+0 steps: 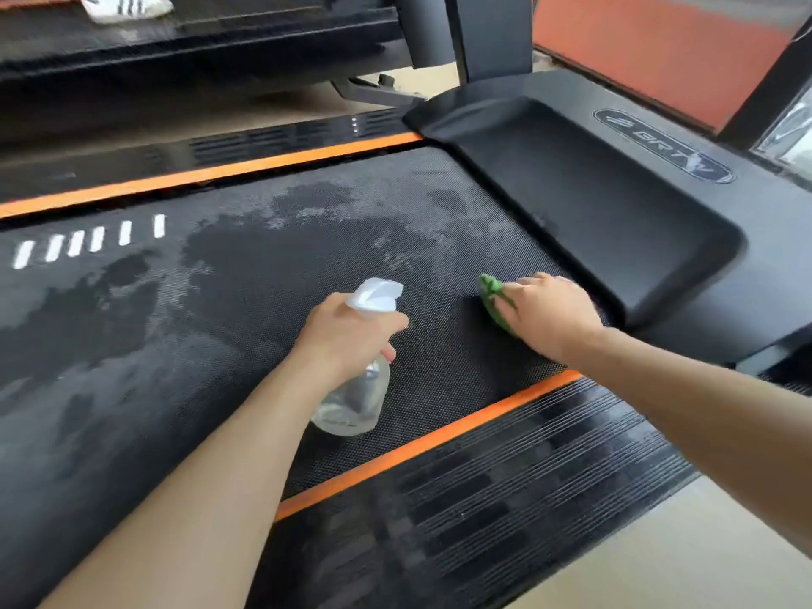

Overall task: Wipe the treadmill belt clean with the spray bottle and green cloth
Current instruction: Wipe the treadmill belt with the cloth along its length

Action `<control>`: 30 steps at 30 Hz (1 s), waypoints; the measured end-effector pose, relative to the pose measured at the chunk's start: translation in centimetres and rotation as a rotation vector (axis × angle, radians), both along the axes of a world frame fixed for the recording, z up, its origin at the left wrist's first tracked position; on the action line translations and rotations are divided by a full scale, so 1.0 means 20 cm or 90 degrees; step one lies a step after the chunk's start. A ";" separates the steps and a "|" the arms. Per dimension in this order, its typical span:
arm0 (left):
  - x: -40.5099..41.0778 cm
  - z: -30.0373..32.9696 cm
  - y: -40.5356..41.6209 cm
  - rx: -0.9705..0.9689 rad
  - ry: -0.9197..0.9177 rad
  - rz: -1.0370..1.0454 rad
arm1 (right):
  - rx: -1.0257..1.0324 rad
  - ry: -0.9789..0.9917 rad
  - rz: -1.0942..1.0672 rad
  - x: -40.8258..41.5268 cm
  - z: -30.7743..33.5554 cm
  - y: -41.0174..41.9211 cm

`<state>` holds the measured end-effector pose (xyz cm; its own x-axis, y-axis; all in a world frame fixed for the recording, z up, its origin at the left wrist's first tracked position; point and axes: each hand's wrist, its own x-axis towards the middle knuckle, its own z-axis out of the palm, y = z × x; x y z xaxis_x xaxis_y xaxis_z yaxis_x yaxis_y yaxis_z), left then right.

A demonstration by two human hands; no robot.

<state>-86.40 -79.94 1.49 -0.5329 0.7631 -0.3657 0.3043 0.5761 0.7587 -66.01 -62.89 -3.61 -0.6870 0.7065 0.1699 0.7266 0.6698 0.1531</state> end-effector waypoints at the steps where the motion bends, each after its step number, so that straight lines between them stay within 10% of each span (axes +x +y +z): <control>1: 0.00 0.00 0.00 0.002 -0.005 0.006 | -0.013 0.032 -0.113 0.00 0.01 0.07; 4: 0.00 0.01 0.03 -0.005 -0.017 0.020 | -0.065 0.076 -0.182 -0.19 0.01 0.06; 12: -0.02 0.07 0.10 -0.040 -0.063 0.107 | -0.057 0.055 0.274 -0.29 -0.09 -0.20; 18: -0.02 0.09 0.05 -0.081 -0.119 0.137 | -0.064 0.011 -0.075 -0.28 0.03 0.23; 26: -0.01 0.02 0.18 -0.120 -0.130 0.090 | -0.109 0.044 0.279 -0.02 -0.05 -0.28; 30: 0.00 0.02 0.19 -0.107 -0.120 0.051 | 0.007 0.058 0.032 0.00 -0.01 0.04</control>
<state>-86.48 -76.23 1.83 -0.4999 0.6409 -0.5826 0.1152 0.7159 0.6887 -65.97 -62.11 -3.84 -0.7027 0.6696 0.2404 0.7036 0.7043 0.0949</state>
